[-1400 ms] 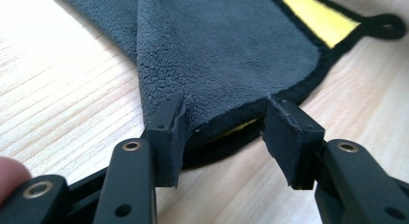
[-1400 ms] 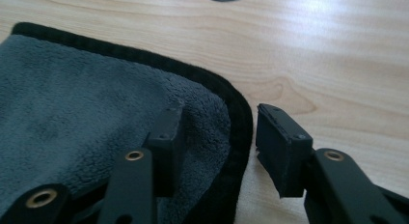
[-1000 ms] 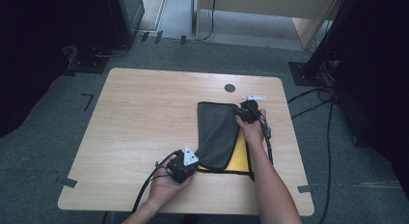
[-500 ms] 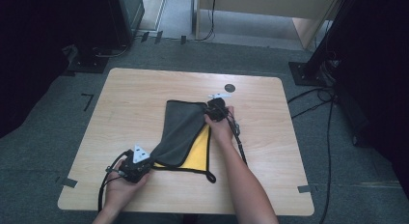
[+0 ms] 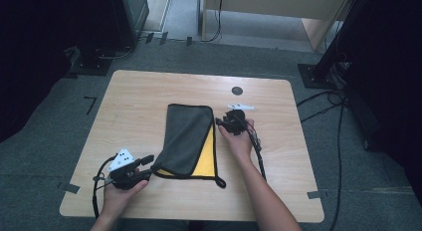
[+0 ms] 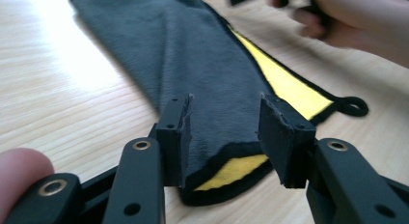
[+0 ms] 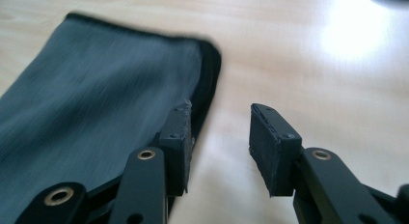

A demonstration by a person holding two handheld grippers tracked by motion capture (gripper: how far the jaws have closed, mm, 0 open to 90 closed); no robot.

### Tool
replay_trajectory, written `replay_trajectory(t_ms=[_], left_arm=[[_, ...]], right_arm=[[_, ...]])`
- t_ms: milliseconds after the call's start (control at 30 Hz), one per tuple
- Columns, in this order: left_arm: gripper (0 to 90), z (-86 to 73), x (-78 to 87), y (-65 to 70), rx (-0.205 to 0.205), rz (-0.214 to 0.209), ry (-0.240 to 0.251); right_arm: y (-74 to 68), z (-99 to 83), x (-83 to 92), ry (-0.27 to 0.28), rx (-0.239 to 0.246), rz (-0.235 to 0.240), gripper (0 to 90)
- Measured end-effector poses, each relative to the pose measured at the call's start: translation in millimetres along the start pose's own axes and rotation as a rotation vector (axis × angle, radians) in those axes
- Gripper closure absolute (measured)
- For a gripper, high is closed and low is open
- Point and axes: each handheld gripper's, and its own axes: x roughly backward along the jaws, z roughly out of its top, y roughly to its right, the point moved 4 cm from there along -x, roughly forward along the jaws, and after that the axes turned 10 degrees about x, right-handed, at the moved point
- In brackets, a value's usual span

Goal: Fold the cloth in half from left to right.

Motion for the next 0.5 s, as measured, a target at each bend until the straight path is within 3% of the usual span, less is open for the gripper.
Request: replay_trajectory(t_ms=[100,133,200,267,333,367,500], left_arm=[[54.2,-2.8,-2.7,-4.8,0.011,0.013,-0.020],[53.9,-4.4,-3.8,-7.2,0.016,0.022,-0.026],[53.5,-5.9,-5.1,-9.3,0.022,0.025,-0.033],[53.3,-7.5,-6.8,-12.3,0.028,0.039,-0.043],[53.6,-8.5,-7.3,-14.1,0.035,0.035,-0.050],[53.9,-8.9,-7.2,-14.5,0.038,0.032,-0.050],[53.8,-9.1,-6.9,-17.9,0.045,0.035,-0.051]], right_arm=[[-8.3,-13.8,13.4,-0.012,0.018,0.015,60.7],[-21.0,-29.6,26.8,-0.026,0.058,0.022,61.5],[-30.6,-41.3,34.2,-0.045,0.093,0.003,62.6],[-46.3,-58.8,44.5,-0.078,0.169,-0.008,63.2],[-52.6,-64.9,51.4,-0.071,0.197,-0.005,63.2],[-60.7,-75.4,65.9,-0.054,0.210,0.007,63.2],[-67.5,-93.1,85.7,-0.047,0.173,0.046,62.9]])
